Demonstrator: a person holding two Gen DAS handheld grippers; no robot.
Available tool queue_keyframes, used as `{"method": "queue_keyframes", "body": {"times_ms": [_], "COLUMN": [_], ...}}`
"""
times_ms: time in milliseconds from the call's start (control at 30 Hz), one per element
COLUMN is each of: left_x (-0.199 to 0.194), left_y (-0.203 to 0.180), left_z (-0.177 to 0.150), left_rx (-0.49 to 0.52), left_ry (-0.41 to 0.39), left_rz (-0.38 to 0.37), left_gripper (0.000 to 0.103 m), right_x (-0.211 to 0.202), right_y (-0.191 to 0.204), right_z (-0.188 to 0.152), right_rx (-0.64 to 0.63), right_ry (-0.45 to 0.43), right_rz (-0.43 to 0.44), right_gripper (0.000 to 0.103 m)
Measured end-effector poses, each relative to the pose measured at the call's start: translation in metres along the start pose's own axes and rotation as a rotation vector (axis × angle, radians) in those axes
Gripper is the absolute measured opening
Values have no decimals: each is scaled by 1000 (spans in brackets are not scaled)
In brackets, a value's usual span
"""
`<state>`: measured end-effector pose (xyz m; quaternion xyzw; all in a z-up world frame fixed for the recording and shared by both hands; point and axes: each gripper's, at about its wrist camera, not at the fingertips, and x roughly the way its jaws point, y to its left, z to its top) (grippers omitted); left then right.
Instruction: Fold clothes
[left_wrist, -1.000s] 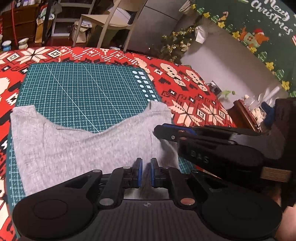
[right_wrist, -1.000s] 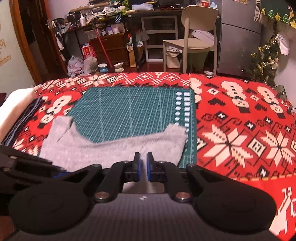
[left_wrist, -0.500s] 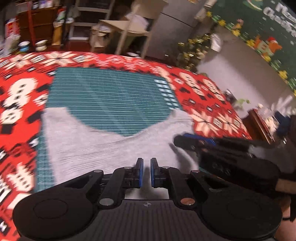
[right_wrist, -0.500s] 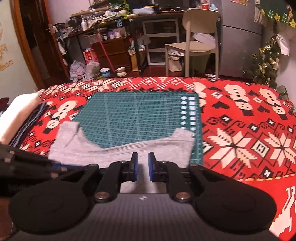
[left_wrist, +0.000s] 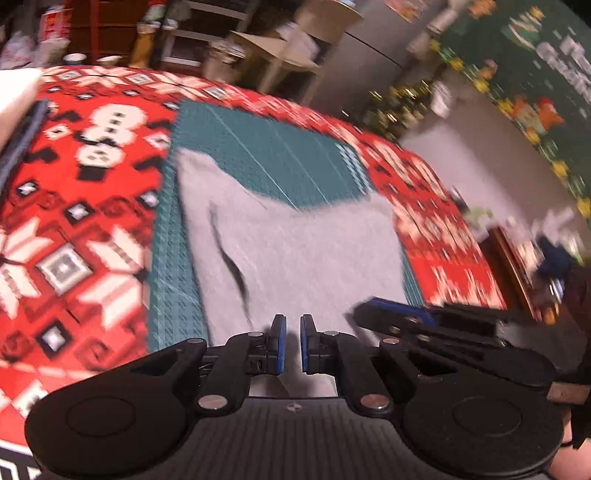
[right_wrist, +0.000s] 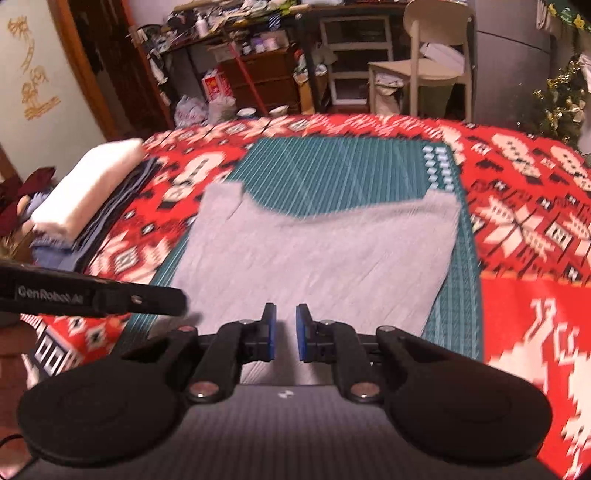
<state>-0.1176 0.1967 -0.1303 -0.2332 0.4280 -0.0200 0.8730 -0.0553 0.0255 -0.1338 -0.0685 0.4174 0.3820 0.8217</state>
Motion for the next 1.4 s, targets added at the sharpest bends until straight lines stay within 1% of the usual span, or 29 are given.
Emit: {"method": "queue_keyframes", "body": {"times_ms": [67,133,233,333,467,533,667,733,767,833,933,967,1033,1100,1200,1233,1267,1333,1400], "left_x": [5,10,7,2,-9,-15,-25,-29,-30,-34,-35,-36,-37,-37,-35,-34,-34,-32,-31], "left_y": [-11,-18,-16,-11,-12,-13,-20,-26,-29,-34,-36,-36,-37,-39,-41,-42,-43,-44,-45], "left_z": [-12,-22,-24,-25,-32,-35,-36,-36,-36,-36,-32,-30,-27,-24,-19,-19,-18,-18,-17], "left_rx": [68,114,113,89,74,66,73,93,102,119,100,95,86,86,78,71,64,49,35], "left_ry": [16,28,31,40,34,34,3,-13,-26,-52,-52,-52,-51,-38,-33,-43,-52,-71,-91], "left_rz": [34,67,45,27,24,20,17,29,38,54,57,59,76,98,125,138,151,177,203], "left_gripper": [8,8,8,8,8,8,9,18,19,26,26,28,44,50,52,52,52,59,61], "right_x": [-3,-4,-3,-11,-25,-29,-41,-47,-49,-54,-60,-63,-66,-69,-74,-76,-76,-76,-74], "right_y": [7,12,16,21,26,27,22,19,18,16,14,13,11,9,4,3,2,1,-1], "right_z": [-10,-21,-31,-33,-36,-36,-38,-40,-41,-43,-44,-45,-44,-43,-40,-39,-38,-38,-38], "right_rx": [-10,-20,-52,-56,-54,-58,-41,-21,-20,-22,-18,-13,7,28,50,51,47,37,30], "right_ry": [15,30,31,23,3,4,-2,-10,-16,-25,-48,-56,-75,-96,-119,-126,-131,-137,-133], "right_rz": [8,7,-36,-35,-27,-38,-65,-68,-71,-75,-81,-82,-93,-105,-111,-116,-128,-160,-187], "right_gripper": [11,11,11,11,11,11,11,11,12,13,14,16,17,17,20,25,32,44,48]}}
